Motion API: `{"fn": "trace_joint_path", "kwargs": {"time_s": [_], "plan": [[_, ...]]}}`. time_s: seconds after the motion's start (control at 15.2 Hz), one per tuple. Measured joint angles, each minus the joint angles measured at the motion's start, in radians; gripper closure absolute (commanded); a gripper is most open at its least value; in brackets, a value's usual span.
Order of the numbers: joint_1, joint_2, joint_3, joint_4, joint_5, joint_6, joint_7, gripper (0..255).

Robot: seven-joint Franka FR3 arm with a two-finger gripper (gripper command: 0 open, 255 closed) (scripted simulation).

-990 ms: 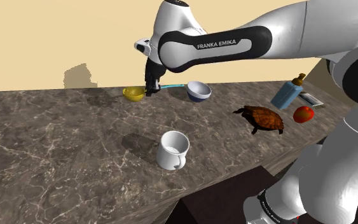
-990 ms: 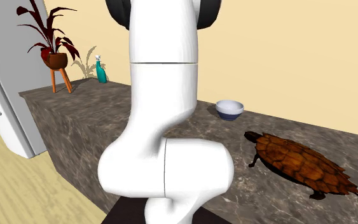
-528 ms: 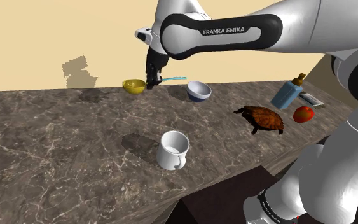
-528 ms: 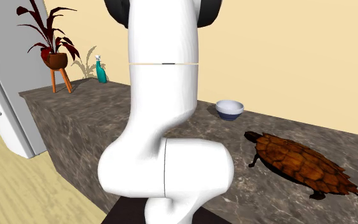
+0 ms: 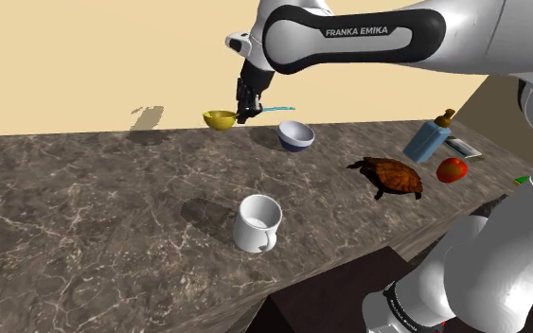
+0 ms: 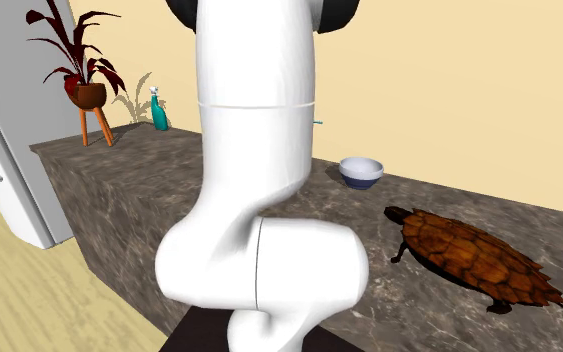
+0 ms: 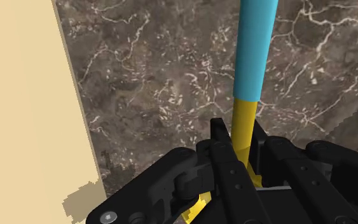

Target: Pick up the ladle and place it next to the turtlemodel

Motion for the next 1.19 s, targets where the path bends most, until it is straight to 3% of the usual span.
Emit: {"fn": "trace_joint_path", "kwargs": {"time_s": [0.4,1.19], "plan": [[-0.065,-0.084,-0.059,-0.112,0.027,0.029,-0.135,255],[-0.196,-0.152,-0.212,-0.178,0.066,0.017,-0.437,255]]}}
